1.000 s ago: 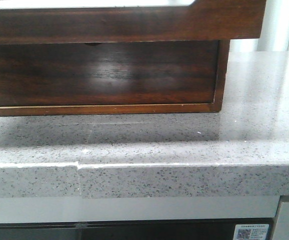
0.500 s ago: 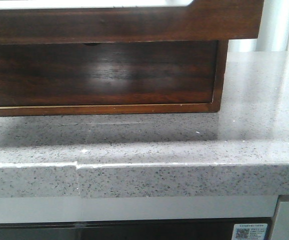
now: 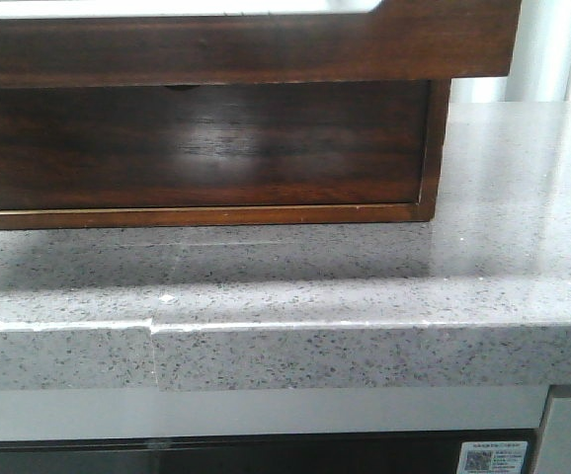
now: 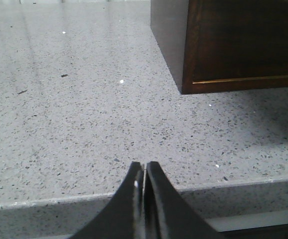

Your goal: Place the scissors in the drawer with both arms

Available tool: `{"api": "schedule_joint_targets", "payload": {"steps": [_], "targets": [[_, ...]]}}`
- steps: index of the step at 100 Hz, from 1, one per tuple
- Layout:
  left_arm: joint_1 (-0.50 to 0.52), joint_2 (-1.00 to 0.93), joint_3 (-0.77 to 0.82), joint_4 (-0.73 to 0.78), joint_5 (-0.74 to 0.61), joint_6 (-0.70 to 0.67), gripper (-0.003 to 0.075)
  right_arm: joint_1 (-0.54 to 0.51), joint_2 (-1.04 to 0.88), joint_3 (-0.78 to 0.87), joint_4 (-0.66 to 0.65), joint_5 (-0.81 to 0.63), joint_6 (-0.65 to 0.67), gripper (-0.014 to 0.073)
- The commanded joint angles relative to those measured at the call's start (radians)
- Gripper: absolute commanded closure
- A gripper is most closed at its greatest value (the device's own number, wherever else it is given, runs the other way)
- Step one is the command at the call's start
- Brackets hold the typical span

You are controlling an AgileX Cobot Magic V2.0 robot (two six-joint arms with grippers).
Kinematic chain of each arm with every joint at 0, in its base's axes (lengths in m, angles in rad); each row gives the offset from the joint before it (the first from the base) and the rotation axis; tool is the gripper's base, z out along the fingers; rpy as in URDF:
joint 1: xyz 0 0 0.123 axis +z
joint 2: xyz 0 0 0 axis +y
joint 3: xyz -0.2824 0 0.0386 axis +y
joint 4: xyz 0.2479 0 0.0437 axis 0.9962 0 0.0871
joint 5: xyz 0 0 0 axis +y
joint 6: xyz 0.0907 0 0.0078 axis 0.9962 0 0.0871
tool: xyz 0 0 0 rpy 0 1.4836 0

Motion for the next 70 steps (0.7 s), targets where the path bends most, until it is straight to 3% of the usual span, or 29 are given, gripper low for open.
{"api": "schedule_joint_targets", "payload": {"steps": [1,25,47,70], "targets": [[0.003,-0.028,0.022,0.001,-0.071,-0.002,0.0742,-0.052,-0.014,0.026,-0.039,0.049,0.016,0.0655],[0.003,-0.028,0.022,0.001,-0.071,-0.002,0.0742,-0.162,-0.089,0.028,-0.133,0.402,0.095,0.0655],[0.003,-0.028,0.022,0.001,-0.071,-0.002,0.0742,-0.188,-0.089,0.028,-0.195,0.641,0.094,0.0655],[0.003,-0.028,0.022,0.001,-0.071,-0.002,0.0742,-0.19,-0.089,0.028,-0.131,0.706,-0.013,0.0655]]}}
